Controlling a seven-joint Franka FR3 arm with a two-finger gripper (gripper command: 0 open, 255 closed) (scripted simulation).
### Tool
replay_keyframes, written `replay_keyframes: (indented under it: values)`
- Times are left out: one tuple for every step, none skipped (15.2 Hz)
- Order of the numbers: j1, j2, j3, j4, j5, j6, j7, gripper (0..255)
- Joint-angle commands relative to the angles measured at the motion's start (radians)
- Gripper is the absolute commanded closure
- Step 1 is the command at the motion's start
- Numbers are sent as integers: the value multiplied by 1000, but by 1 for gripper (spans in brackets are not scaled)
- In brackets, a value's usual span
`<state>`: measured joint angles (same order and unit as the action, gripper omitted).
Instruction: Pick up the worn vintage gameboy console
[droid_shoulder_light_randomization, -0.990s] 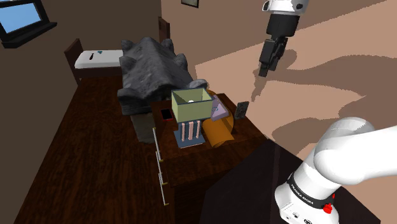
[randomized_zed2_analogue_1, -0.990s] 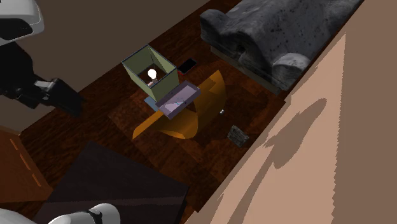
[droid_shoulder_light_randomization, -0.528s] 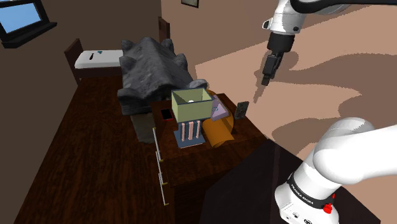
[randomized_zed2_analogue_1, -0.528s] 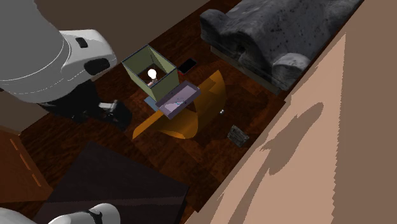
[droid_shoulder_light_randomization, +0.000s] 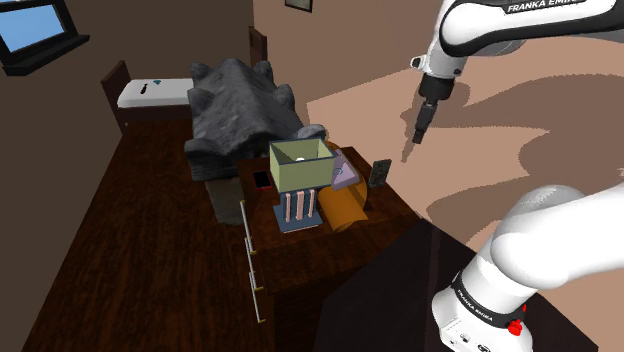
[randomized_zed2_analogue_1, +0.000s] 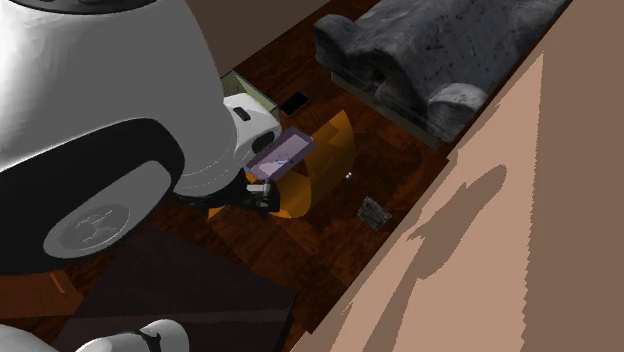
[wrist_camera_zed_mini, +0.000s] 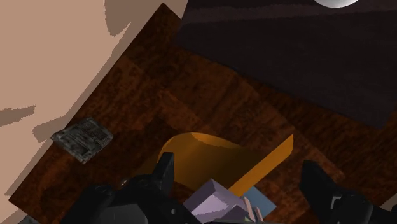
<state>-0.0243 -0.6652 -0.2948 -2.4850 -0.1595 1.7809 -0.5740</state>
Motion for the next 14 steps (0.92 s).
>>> replay_keyframes:
  values:
    - [-2, 47, -44, -8, -20, 61, -57, 0]
    - [-1, 74, -66, -6, -27, 89, -86, 0]
    - [0, 103, -88, -2, -33, 117, -115, 0]
    - [2, 134, -111, 3, -37, 144, -144, 0]
    - [4, 166, -133, 10, -39, 172, -174, 0]
    - [8, 200, -155, 19, -39, 200, -205, 0]
    - [12, 235, -177, 29, -37, 227, -236, 0]
    - [17, 271, -199, 40, -32, 253, -268, 0]
    - [22, 309, -221, 53, -24, 280, -302, 0]
    - [28, 348, -243, 67, -13, 305, -337, 0]
    - [35, 389, -264, 83, 1, 330, -373, 0]
    - [41, 431, -284, 100, 19, 353, -411, 0]
    - [47, 475, -303, 119, 41, 376, -451, 0]
    - [52, 520, -320, 139, 67, 397, -493, 0]
